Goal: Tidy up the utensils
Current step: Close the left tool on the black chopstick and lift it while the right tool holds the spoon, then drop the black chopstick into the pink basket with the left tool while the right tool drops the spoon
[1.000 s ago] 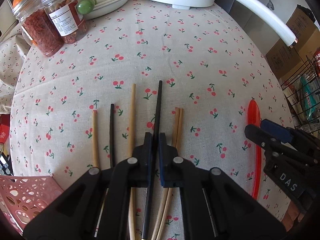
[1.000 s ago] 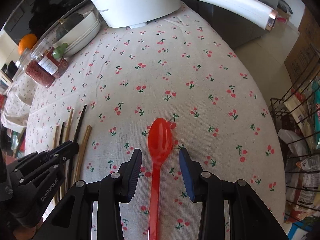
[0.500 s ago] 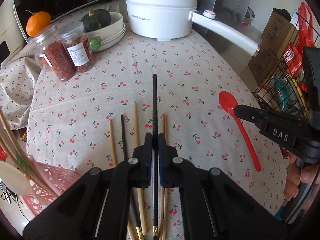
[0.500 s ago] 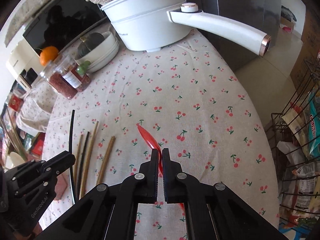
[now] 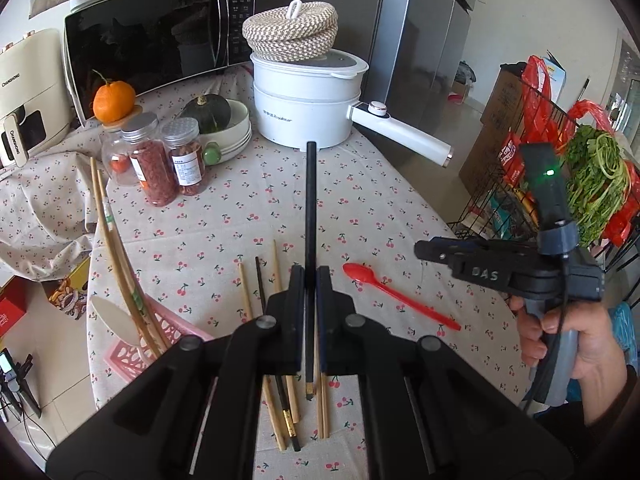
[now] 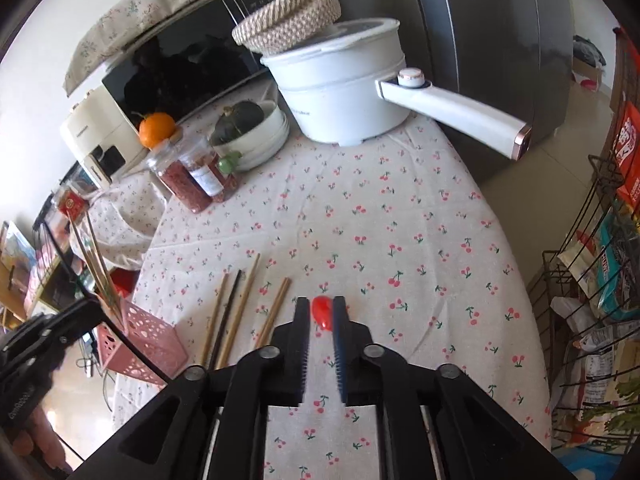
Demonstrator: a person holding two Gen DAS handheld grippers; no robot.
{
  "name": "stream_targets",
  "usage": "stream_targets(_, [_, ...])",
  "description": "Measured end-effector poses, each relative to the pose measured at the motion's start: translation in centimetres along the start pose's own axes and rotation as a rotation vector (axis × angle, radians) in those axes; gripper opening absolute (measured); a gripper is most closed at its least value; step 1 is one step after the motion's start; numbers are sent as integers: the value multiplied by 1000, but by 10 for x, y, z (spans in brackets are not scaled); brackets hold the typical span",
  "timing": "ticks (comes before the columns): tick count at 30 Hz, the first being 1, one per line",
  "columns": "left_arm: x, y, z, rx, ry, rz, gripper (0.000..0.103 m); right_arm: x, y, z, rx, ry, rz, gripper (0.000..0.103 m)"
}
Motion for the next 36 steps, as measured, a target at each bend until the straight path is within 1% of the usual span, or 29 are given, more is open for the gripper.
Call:
stream_targets(1, [1,-1,-1,-5,-2,-1,6,-11,-3,-1,4,-16,37,36])
stream_targets(2, [3,-2,-2,-8,-4,-1,6,-23,-5,-1,14,-35,73,46])
stream_targets(4, [5,-2,-1,-11,-7,-4,6,-46,-11,0,53,-60,145,48])
stream_targets(6, [10,-2,2,-11,-7,-14,6,-68,-12,3,98,-96,194,48])
stream_targets(9, [16,-1,6,-10,-6,-28,6,-95,-11,7,145,-134,230,48])
stream_targets(13, [19,-1,12,-9,-2,-35,6,-120,-9,14,160,-129,251,48])
stream_targets(14, [20,-2,13,-9,0,-36,6,-124,-8,17,174,-135,251,46])
stream_targets(17, [26,-2,18,-5,-1,-49,6,-129,-5,27,235,-181,228,30])
stream_targets(20, [37,-1,22,-2,-11,-73,6,-129,-4,29,227,-168,219,26])
stream_targets(21, [42,0,23,1,-16,-84,6,-128,-2,30,223,-170,210,19])
stream_targets(22, [48,0,24,5,-22,-98,6,-123,0,30,220,-166,188,15])
stream_targets(23, [55,2,26,8,-28,-114,6,-117,3,31,213,-153,168,6])
stream_targets(24, [61,2,26,11,-33,-131,6,-110,5,32,207,-140,148,4])
stream_targets(27, [82,4,31,21,-40,-183,6,-90,10,35,207,-131,95,4])
stream_targets(31, [98,5,36,34,-55,-217,6,-73,12,30,191,-120,66,4])
stream_targets(34, [98,4,40,41,-56,-209,6,-74,9,21,167,-108,78,8])
stream_targets(35, [96,3,42,45,-57,-203,6,-78,7,19,158,-95,98,17])
stream_targets(36, [95,2,43,51,-56,-200,6,-84,5,18,154,-86,121,30])
Point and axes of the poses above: each gripper's, at about its wrist camera, not at the fingertips, and x roughly against the way its jaws point, z to its left, y to its top, the point moved 3 cm from there along -x, roughly the way its jaws point, and after that the axes turned 8 degrees about x, right-handed, at the moved point
